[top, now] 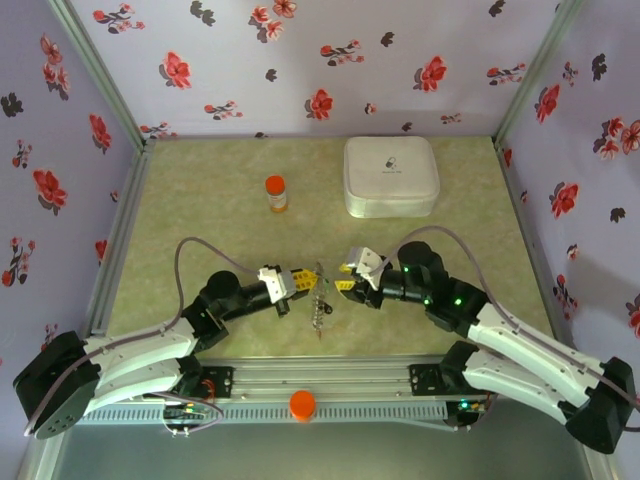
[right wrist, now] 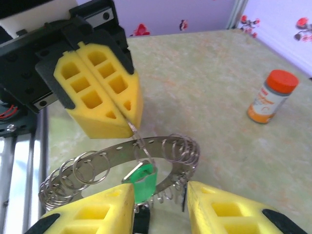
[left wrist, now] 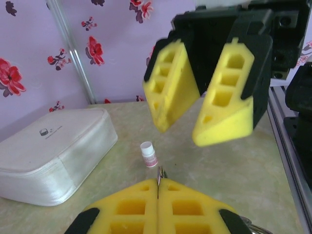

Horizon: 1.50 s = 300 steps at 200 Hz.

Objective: Put the keys on the keyring

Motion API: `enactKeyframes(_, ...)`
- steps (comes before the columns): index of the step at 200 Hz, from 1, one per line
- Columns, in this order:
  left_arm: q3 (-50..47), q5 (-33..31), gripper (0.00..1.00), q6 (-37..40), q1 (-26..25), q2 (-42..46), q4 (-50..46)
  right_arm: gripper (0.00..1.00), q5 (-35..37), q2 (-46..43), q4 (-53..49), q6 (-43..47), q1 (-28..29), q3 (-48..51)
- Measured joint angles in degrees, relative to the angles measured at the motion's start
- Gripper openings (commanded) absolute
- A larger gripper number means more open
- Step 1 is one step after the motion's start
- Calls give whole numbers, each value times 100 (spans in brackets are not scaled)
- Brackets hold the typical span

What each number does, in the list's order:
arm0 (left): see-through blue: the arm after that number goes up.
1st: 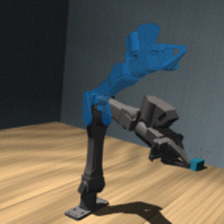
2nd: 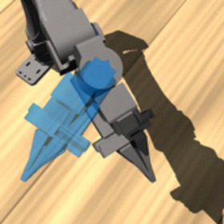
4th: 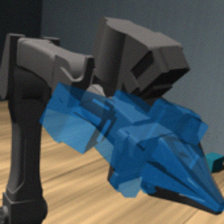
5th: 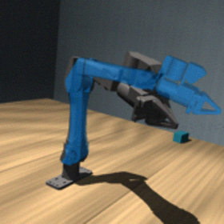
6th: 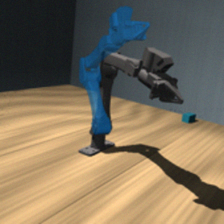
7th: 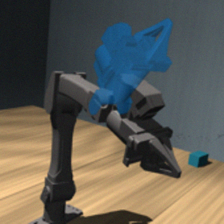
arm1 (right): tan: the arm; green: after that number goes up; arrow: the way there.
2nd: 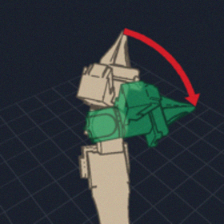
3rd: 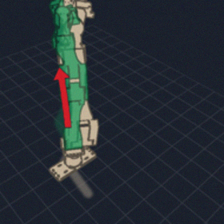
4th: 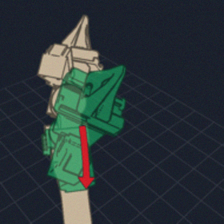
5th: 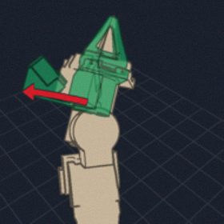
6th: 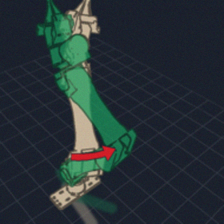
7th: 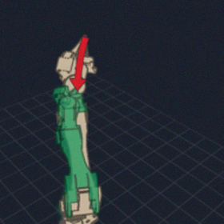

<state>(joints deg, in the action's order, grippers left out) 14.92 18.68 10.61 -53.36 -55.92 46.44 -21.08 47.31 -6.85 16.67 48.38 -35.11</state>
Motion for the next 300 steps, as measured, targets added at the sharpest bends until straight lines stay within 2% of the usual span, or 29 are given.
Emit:
enactKeyframes(66, 0, 238, 0, -157, 0, 0, 114, 31, -470, 422, 0, -24, -2, -188)
enactKeyframes(154, 0, 404, 0, -219, 0, 2, 157, 12, -640, 643, -76, 63, -2, -352)
enactKeyframes(214, 0, 402, 0, -216, 0, 0, 155, 6, -638, 693, -352, 227, -2, -503)
enactKeyframes(263, 0, 382, 0, -216, 0, -81, 155, 10, -640, 927, -402, 251, -2, -568)
enactKeyframes(300, 2, 385, 0, -216, 0, -125, 164, 23, -616, 927, -448, 291, -2, -568)
